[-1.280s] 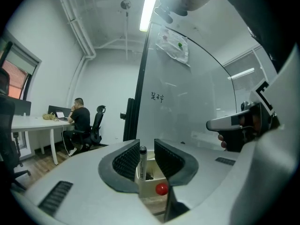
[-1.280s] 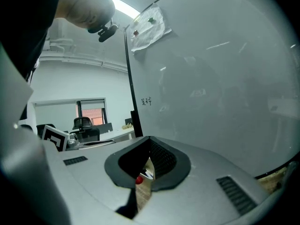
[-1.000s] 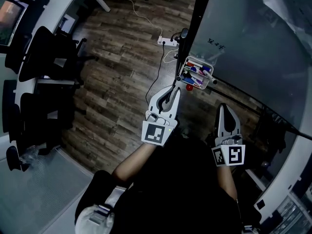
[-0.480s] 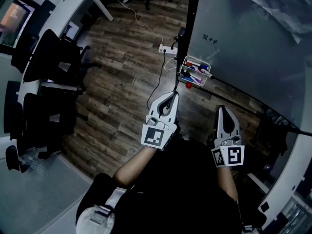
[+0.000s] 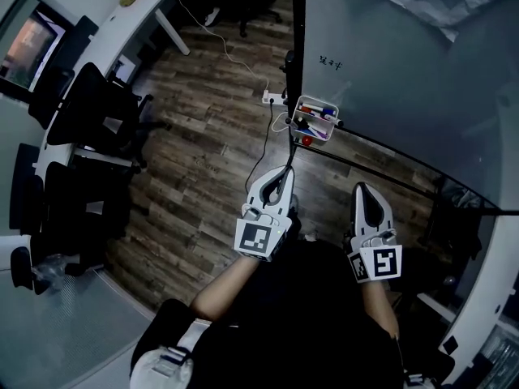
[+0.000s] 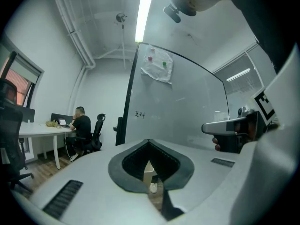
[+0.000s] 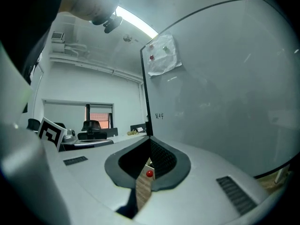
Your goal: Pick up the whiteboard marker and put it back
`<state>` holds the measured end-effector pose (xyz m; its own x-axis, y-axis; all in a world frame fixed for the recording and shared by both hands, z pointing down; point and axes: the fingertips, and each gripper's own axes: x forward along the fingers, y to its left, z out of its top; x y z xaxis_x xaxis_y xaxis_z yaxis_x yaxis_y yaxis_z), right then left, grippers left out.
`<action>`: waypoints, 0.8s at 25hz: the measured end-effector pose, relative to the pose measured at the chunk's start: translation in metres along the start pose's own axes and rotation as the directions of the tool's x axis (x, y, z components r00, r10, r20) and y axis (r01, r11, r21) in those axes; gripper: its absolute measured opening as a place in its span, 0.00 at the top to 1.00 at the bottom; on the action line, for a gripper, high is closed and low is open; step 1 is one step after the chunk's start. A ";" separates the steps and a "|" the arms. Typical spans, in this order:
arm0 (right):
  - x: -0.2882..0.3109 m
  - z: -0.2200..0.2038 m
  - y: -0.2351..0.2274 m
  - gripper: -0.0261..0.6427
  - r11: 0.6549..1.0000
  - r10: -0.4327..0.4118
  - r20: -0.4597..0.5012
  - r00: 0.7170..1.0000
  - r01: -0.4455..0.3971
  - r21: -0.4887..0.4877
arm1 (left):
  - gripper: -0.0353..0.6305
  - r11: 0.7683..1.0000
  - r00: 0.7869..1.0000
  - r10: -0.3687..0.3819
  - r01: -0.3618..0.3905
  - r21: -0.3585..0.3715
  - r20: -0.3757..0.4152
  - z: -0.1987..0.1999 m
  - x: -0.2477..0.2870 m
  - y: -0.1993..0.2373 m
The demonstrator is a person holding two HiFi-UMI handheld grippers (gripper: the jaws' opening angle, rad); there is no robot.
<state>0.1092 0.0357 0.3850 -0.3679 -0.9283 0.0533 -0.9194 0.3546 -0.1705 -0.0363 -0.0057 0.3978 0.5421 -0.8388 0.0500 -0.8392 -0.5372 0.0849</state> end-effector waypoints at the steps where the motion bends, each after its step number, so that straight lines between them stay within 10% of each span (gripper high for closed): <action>1: -0.004 -0.001 0.001 0.94 1.000 0.001 -0.006 1.000 -0.001 -0.006 | 0.94 1.000 1.000 -0.005 0.005 0.008 -0.008 -0.001 -0.003 -0.004; 20: -0.035 -0.012 0.015 0.94 0.998 0.056 -0.003 0.998 -0.057 -0.011 | 0.94 1.000 1.000 0.008 -0.008 0.023 -0.019 -0.010 -0.040 -0.034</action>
<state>0.1069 0.0746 0.3926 -0.4197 -0.9065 0.0466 -0.8986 0.4077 -0.1625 -0.0286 0.0469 0.4028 0.5360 -0.8414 0.0692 -0.8441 -0.5327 0.0616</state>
